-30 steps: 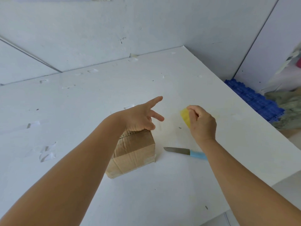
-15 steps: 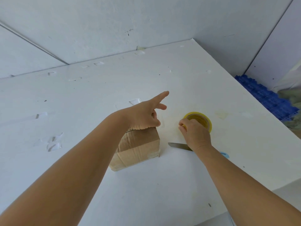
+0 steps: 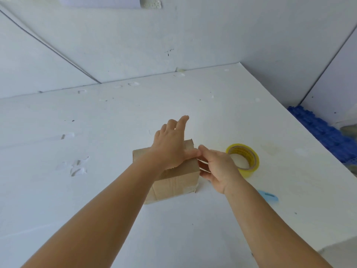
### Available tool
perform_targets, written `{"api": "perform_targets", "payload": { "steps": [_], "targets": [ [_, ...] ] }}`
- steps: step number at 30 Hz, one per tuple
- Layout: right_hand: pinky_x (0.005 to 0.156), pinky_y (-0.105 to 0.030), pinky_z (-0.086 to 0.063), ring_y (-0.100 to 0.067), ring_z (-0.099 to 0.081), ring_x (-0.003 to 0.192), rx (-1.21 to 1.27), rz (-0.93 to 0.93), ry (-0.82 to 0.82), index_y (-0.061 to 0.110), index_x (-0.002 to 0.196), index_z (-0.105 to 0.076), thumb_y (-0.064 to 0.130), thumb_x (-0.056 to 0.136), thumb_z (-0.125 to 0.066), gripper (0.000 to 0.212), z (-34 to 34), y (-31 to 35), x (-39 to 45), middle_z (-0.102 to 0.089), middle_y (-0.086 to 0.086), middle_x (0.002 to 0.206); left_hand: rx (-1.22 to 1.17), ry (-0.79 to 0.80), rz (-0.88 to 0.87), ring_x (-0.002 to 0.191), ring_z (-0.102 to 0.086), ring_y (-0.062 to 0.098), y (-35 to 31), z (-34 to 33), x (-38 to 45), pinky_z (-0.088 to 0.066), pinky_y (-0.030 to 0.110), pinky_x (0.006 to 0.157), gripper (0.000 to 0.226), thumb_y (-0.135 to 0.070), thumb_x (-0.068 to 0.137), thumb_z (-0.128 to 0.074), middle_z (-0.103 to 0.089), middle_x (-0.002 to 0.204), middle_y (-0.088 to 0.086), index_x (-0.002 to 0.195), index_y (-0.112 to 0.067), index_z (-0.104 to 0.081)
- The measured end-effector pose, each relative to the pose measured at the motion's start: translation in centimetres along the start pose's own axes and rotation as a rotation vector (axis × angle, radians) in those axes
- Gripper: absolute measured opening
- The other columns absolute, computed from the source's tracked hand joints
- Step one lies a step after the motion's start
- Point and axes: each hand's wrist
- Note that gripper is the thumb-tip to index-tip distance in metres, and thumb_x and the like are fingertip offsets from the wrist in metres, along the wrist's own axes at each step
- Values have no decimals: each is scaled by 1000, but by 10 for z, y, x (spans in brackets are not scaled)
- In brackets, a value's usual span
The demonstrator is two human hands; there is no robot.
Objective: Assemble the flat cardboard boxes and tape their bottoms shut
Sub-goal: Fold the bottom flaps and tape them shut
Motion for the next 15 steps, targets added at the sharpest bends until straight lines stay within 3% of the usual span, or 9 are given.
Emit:
{"api": "perform_targets", "payload": {
  "steps": [4,8,10,12,15],
  "targets": [
    [66,-33,-53,-19,-64,74,-13,50,-49,12,69,-58,24,85,-59,19,-5,-6,4,-68,-3,75,180,-76,-79,131,-33,18,13,-2,-31,-19,31,105,63,-54,92,-40,-34,145,-2,145,-26,-25],
    [52,-25,-47,-13,-60,60,-166,154,-133,14,67,-56,33,86,-59,27,-11,-15,4,-63,6,61,306,44,-73,145,-2,12,34,-8,-61,-5,34,111,60,-54,95,-12,-4,159,-7,150,-33,-3],
    [57,-30,-45,-13,-53,55,-250,208,-191,17,61,-51,38,86,-58,34,-14,-20,6,-56,10,51,315,79,-54,145,7,11,38,-10,-65,0,36,113,60,-54,95,-7,5,160,-8,150,-34,3],
    [64,-39,-46,-18,-51,60,-282,222,-220,16,61,-48,43,85,-57,37,-15,-24,9,-54,3,57,313,92,-47,145,9,11,40,-11,-63,1,36,114,59,-53,95,-7,7,160,-7,150,-34,4],
    [62,-36,-42,-22,-47,64,-463,141,-251,15,67,-44,41,86,-57,35,-13,-34,12,-51,-4,67,307,95,-50,145,9,11,43,-12,-62,2,37,114,59,-53,95,-6,8,160,-7,150,-34,5]
  ]
}}
Point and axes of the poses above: each hand's wrist, its own x-axis towards the middle knuckle, its own z-axis out of the back of the hand, y = z × x
